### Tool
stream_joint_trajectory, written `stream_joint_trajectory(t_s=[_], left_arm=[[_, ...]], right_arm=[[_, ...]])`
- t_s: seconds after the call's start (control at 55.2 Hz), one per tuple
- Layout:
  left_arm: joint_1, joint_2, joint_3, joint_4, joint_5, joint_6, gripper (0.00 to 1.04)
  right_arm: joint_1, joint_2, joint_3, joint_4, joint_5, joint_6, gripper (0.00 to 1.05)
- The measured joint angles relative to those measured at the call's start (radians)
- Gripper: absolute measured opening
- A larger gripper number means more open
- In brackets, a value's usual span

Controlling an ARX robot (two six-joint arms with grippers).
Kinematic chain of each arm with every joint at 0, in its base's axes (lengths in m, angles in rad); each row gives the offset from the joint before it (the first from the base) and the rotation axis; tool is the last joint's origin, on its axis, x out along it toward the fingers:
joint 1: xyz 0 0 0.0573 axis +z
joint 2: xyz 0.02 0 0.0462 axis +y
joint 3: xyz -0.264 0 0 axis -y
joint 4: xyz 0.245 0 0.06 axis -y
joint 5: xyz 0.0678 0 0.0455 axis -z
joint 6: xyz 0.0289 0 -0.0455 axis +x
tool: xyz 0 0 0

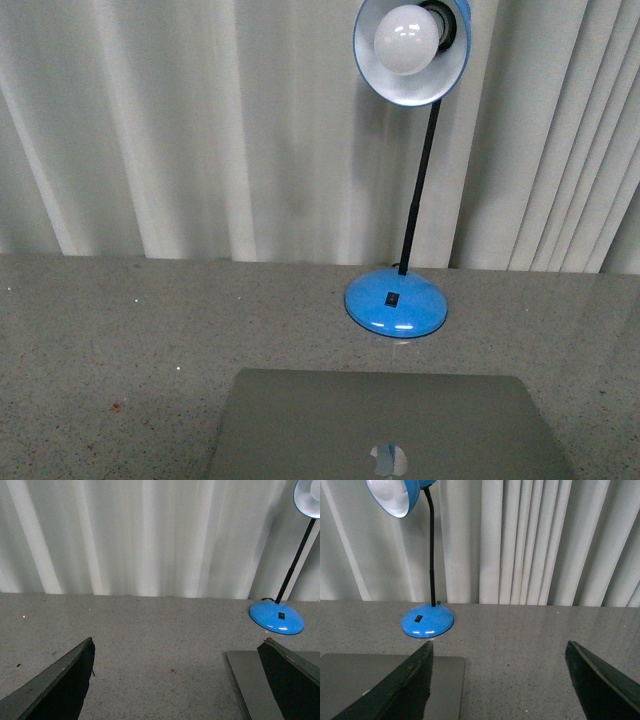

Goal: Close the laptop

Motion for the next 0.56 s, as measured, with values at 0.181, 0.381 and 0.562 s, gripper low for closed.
stream_joint_trajectory(t_s=[0.181,0.381,0.562], left_arm=[[0.000,0.000,0.000,0.000,0.000,0.000,0.98],[0.000,0.000,0.000,0.000,0.000,0.000,0.98],[0.000,0.000,0.000,0.000,0.000,0.000,0.98]], right_arm=[[0.000,0.000,0.000,0.000,0.000,0.000,0.97],[0.000,0.000,0.000,0.000,0.000,0.000,0.97],[0.000,0.000,0.000,0.000,0.000,0.000,0.97]])
